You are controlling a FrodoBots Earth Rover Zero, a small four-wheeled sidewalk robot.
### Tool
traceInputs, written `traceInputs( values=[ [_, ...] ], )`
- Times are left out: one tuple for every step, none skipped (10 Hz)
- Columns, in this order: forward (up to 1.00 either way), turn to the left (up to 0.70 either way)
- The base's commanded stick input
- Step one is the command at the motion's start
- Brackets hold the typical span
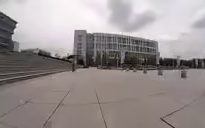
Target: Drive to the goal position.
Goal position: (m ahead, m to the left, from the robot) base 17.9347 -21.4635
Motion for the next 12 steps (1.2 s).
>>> traceInputs(
  values=[
    [0.45, 0.0],
    [0.45, 0.0],
    [0.45, 0.0],
    [0.45, 0.0],
    [0.45, 0.0],
    [0.45, 0.0],
    [0.45, 0.0],
    [0.45, 0.0],
    [0.45, 0.0],
    [0.45, 0.0],
    [0.45, 0.0],
    [0.45, 0.0]
  ],
)
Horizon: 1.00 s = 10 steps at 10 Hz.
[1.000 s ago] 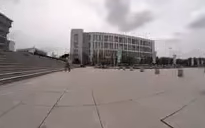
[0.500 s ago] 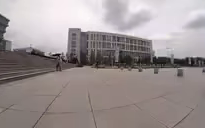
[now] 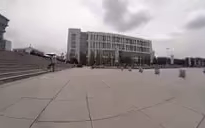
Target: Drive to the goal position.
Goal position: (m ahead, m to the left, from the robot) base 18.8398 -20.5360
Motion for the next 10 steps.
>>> traceInputs(
  values=[
    [0.45, -0.03],
    [0.45, -0.12],
    [0.45, -0.27],
    [0.45, -0.27],
    [0.45, -0.27],
    [0.45, -0.27],
    [0.45, -0.27],
    [0.45, -0.27],
    [0.45, -0.27],
    [0.45, -0.27]
  ],
)
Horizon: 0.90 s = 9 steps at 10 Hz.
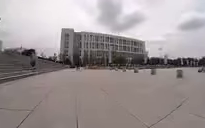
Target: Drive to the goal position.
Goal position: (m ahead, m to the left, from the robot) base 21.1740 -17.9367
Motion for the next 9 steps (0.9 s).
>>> traceInputs(
  values=[
    [0.45, -0.27],
    [0.45, -0.27],
    [0.45, -0.27],
    [0.45, -0.27],
    [0.45, -0.27],
    [0.45, -0.27],
    [0.45, -0.27],
    [0.45, -0.27],
    [0.45, -0.27]
  ],
)
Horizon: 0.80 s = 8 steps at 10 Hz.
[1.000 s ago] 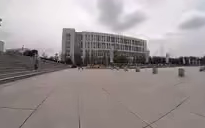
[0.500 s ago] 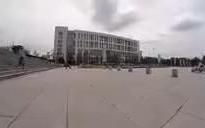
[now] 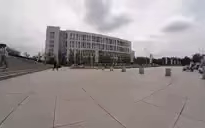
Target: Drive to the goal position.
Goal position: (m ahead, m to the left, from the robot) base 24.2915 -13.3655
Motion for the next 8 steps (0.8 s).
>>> traceInputs(
  values=[
    [0.45, -0.27],
    [0.45, -0.27],
    [0.45, -0.27],
    [0.45, -0.27],
    [0.45, -0.27],
    [0.45, -0.27],
    [0.45, -0.27],
    [0.45, -0.27]
  ],
)
